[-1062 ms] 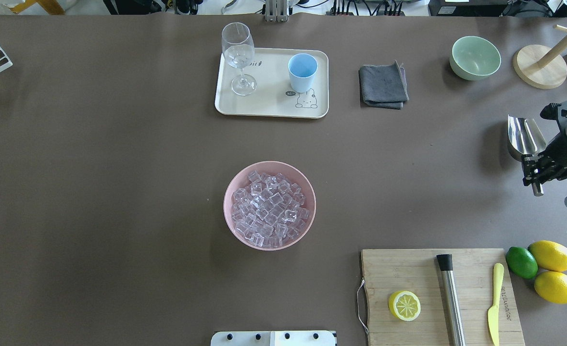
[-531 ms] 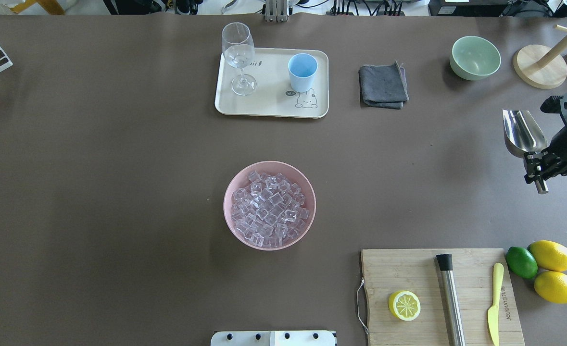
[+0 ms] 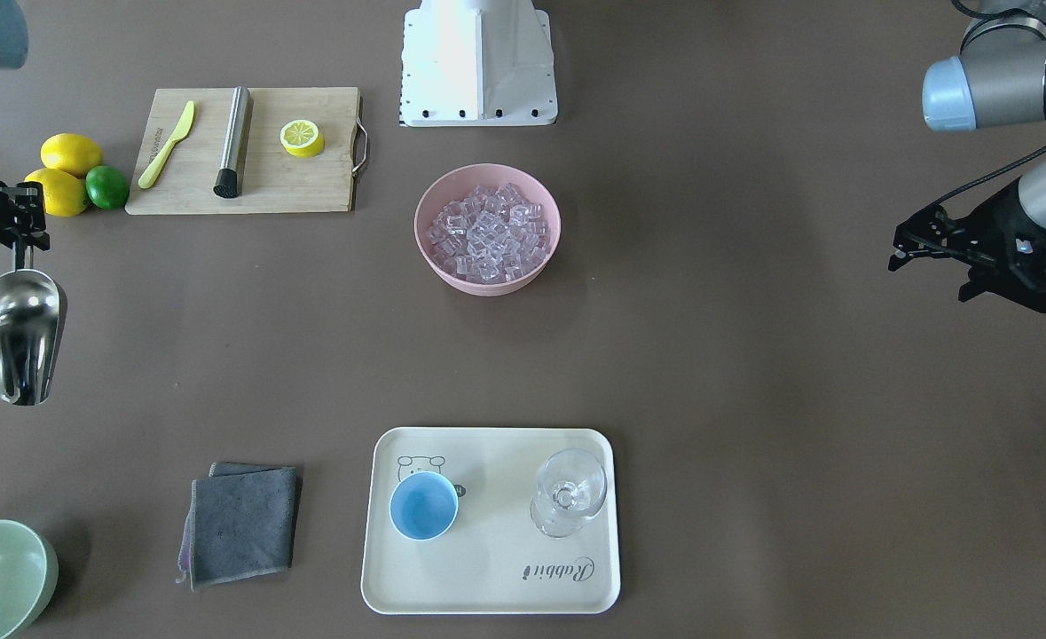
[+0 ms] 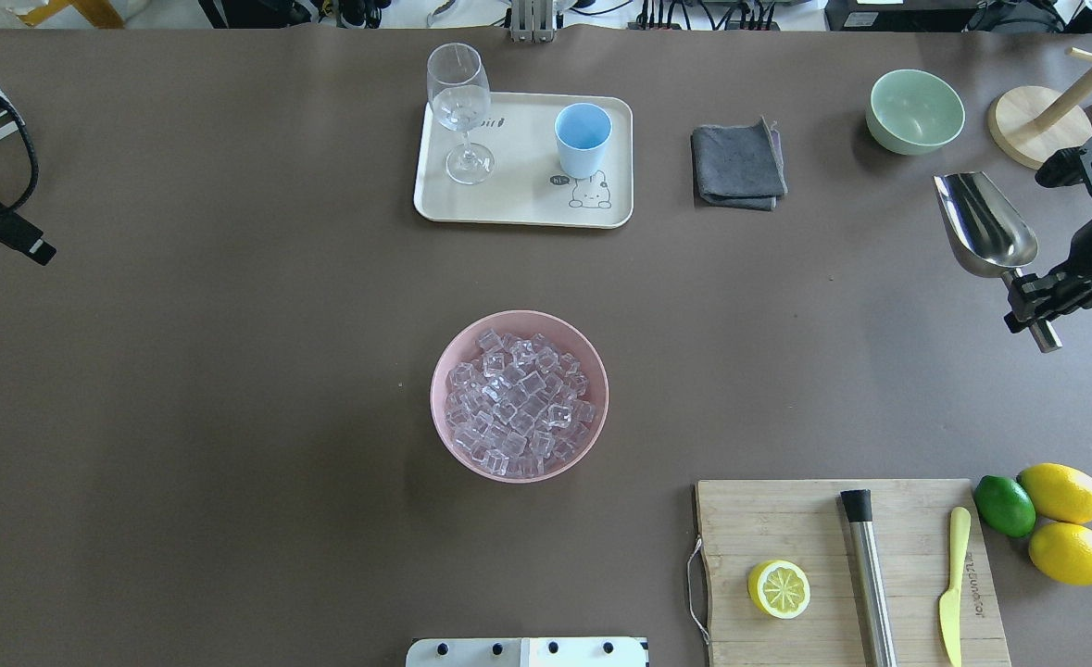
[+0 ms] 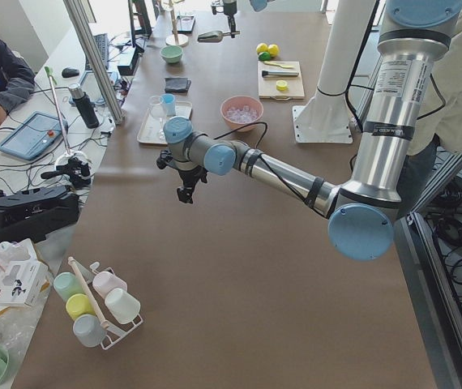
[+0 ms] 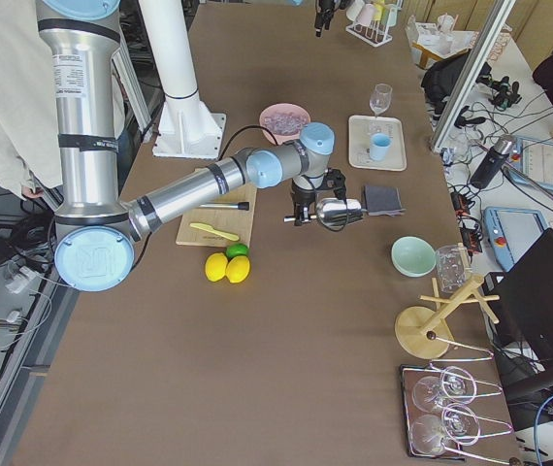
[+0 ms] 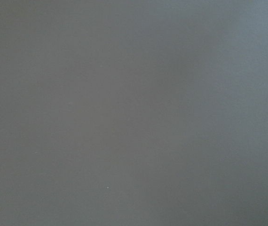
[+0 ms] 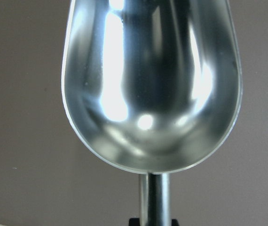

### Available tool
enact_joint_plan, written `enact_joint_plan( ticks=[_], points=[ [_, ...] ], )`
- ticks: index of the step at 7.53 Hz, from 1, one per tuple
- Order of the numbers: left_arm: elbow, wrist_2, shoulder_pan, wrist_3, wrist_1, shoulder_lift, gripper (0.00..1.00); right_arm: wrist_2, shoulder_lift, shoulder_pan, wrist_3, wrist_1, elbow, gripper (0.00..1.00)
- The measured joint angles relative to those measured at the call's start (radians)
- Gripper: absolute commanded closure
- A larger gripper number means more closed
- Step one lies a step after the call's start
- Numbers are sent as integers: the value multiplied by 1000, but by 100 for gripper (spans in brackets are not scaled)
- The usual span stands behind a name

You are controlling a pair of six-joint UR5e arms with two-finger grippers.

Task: Put ice in cup with scoop
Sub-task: 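Carry the scoop toward the pink ice bowl while the left arm approaches the bowl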

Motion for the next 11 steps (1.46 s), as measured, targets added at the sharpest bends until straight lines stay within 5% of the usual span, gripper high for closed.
enact_joint_plan(
  ticks=[2, 4, 7, 11],
  points=[
    [-1, 1, 63, 8, -27, -18, 2, 2, 29, 0, -75, -1, 23, 100],
    [1, 7, 88, 4, -184, -5, 2, -12, 33, -1, -239, -4, 43, 100],
    [4, 5, 120, 0, -263, 4, 2, -100, 19, -10, -538, -5, 68, 100],
    [-8, -18, 165, 8, -280, -28, 2, -378, 82, -244, -713, -124, 169, 100]
  ],
)
